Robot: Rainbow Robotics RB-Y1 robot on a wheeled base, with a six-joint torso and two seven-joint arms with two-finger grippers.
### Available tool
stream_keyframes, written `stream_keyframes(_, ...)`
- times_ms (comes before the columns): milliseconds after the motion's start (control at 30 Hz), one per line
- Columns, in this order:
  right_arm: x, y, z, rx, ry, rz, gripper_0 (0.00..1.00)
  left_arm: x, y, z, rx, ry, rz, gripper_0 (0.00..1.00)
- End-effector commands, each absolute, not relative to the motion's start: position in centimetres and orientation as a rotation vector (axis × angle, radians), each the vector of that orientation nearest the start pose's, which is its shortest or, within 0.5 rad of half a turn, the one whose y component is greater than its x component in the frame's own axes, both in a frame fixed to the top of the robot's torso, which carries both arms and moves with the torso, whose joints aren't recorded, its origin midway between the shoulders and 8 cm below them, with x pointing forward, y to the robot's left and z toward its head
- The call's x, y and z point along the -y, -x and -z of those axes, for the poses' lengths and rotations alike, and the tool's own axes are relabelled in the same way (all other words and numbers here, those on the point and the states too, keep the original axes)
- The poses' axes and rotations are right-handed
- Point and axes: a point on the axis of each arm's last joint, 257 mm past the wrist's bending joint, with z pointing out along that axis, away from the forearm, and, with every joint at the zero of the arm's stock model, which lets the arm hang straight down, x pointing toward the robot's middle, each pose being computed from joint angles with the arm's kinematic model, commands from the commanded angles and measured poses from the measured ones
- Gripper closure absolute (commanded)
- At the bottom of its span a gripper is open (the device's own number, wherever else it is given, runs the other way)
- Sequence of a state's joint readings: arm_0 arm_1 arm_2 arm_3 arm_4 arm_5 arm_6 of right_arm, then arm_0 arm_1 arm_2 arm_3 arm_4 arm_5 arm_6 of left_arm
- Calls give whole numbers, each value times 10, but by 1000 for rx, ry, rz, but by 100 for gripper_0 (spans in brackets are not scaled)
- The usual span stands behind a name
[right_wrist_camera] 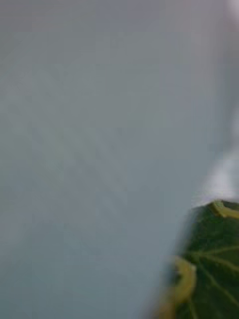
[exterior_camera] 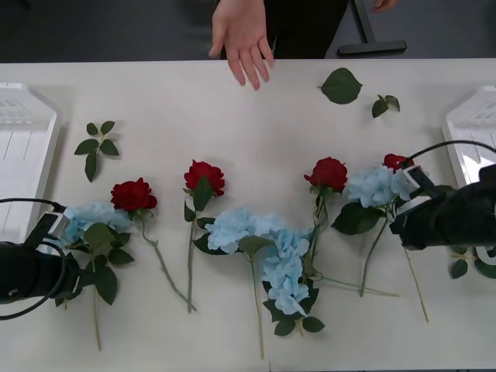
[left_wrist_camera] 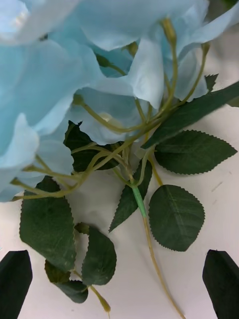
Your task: Place the red flowers into the right box and the blue flowers into the left box. If a person shows an open palm, hand one flower to the person first, then continue sorting.
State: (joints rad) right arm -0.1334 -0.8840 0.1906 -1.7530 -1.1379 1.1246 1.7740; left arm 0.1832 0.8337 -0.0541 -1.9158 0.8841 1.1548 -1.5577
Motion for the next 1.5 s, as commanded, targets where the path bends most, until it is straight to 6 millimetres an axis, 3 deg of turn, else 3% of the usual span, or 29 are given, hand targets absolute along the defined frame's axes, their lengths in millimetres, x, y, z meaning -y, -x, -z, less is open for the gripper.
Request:
stream_keyframes(33, 297, -448, 224, -2381, 548, -419, 100, -331, -365, 356, -2667, -201, 207, 0)
stream_keyframes(133, 296, -458, 179, -2270, 551, -486, 100, -333, -370, 358, -2663, -220, 163, 0)
stream_keyframes(267, 277, -477, 121, -2093, 551, -573, 100, -331, -373, 360, -2663, -220, 146, 0)
stream_keyframes(367, 243, -493, 70, -1911, 555, -674, 100, -332, -374, 360, -2659, -225, 140, 0)
stream_keyframes(467, 204, -504, 34, -1780, 594, -733, 100, -333, -374, 360, -2656, -229, 137, 0)
stream_keyframes(500, 179, -510, 12, -1703, 621, -756, 100, -334, -375, 359, -2652, -234, 130, 0)
stream_keyframes(533, 171, -512, 2, -1670, 623, -765, 100, -334, -375, 360, -2651, -233, 128, 0)
stream_keyframes(567, 149, -516, -20, -1592, 627, -798, 100, -334, -375, 360, -2651, -233, 128, 0)
stream_keyframes(733, 91, -519, -92, -1343, 642, -840, 100, -334, -375, 360, -2651, -233, 128, 0)
stream_keyframes(867, 61, -512, -144, -1176, 668, -829, 100, -334, -375, 360, -2651, -233, 128, 0)
stream_keyframes(1167, 21, -490, -216, -949, 695, -805, 100, -334, -375, 360, -2651, -233, 128, 0)
stream_keyframes(1300, 13, -484, -229, -913, 682, -826, 100, -334, -375, 360, -2651, -233, 128, 0)
stream_keyframes(1500, 12, -484, -230, -913, 677, -836, 100, -334, -375, 360, -2651, -233, 128, 0)
